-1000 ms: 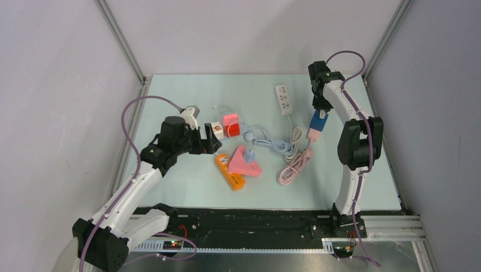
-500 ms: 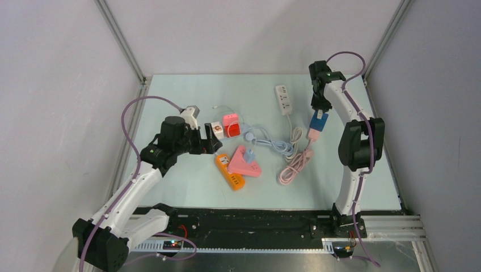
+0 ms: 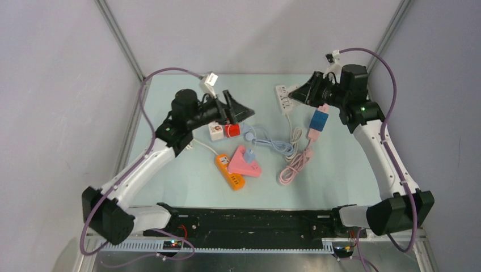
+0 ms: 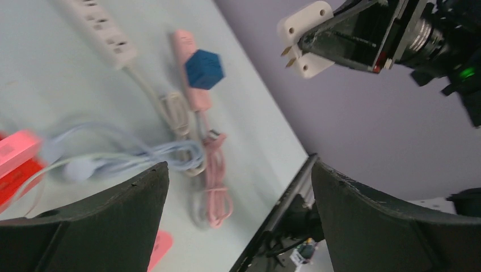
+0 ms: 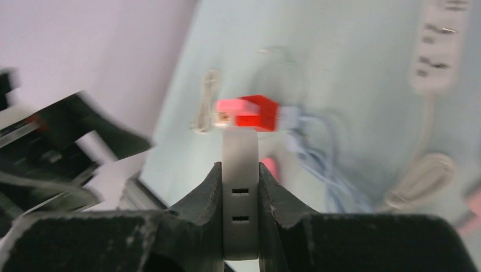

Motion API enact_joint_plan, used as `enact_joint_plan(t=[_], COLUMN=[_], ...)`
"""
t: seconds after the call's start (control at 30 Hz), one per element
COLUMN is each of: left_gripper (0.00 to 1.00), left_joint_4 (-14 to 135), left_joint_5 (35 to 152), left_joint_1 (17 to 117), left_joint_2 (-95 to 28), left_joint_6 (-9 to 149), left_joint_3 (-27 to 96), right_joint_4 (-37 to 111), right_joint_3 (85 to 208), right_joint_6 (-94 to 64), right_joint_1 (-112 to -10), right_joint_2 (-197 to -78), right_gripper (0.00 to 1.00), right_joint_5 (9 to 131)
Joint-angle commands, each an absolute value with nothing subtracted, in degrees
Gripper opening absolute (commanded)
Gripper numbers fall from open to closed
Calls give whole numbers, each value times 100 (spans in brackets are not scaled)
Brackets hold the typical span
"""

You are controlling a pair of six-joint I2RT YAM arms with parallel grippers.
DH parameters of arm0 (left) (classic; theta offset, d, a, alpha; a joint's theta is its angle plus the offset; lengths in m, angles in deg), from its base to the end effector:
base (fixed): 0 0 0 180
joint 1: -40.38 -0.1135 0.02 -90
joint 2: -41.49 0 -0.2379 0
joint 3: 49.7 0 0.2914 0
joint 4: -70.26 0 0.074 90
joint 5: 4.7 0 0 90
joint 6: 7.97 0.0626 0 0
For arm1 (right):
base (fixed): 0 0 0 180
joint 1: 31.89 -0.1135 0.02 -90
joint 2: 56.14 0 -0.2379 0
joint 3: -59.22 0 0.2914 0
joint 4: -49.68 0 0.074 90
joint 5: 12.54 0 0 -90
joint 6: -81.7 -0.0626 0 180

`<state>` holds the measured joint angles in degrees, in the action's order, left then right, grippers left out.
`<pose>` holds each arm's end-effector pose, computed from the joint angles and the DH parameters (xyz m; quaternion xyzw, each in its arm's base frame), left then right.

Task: Insert the plug
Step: Adjust the plug.

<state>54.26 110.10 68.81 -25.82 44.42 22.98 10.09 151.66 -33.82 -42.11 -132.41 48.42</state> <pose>0.2926 -0.1883 0.3361 0.0765 0.7602 -0.4784 0.4329 0.3504 0.0941 0.3746 -0.0287 0.8203 0.3625 0.4414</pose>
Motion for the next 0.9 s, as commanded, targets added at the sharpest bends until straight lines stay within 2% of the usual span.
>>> enact_joint_plan(t=[0.0,0.27,0.4,0.53,0.57,0.6,0.67,0.7,0.77,0.8,0.87], left_gripper=[99,97,90,70,61,56,40,37,21,9,1], left_joint_4=[6768,7681,7984,8124,8128,8137,8159,8180,8291,8341,8403], left_joint_5=[11567,11984,12198,12594,12717,12773,12873,12879,12903,12927,12990], left_joint_1=[7285,7686,7710,7709,7703,7703,7701,7701,7700,7701,7695], left_joint_2=[-3292,-4054,-4202,-4244,-4229,-4211,-4128,-4049,-3932,-3899,-3738], left_joint_6=[3950,3558,3300,3270,3253,3230,3259,3266,3257,3260,3276], left_joint_3=[3034,3758,3876,3969,3974,3973,3890,3834,3673,3568,3400], right_joint_4=[2400,2882,3244,3775,3896,4136,4342,4395,4510,4639,4832], right_joint_3=[14880,14688,14552,14429,14426,14417,14421,14413,14399,14382,14309], right_joint_6=[-4212,-4740,-5063,-5498,-5728,-5872,-6162,-6254,-6411,-6468,-6719], right_joint_1=[-4371,-4519,-4607,-4824,-4846,-4896,-4992,-5018,-5067,-5080,-5085], right_joint_2=[-12819,-12385,-12314,-12303,-12316,-12343,-12353,-12363,-12398,-12416,-12391], right_gripper=[0,0,0,0,0,0,0,0,0,0,0], right_joint_5=[3427,3007,2958,3083,3108,3086,3100,3103,3074,3032,3006])
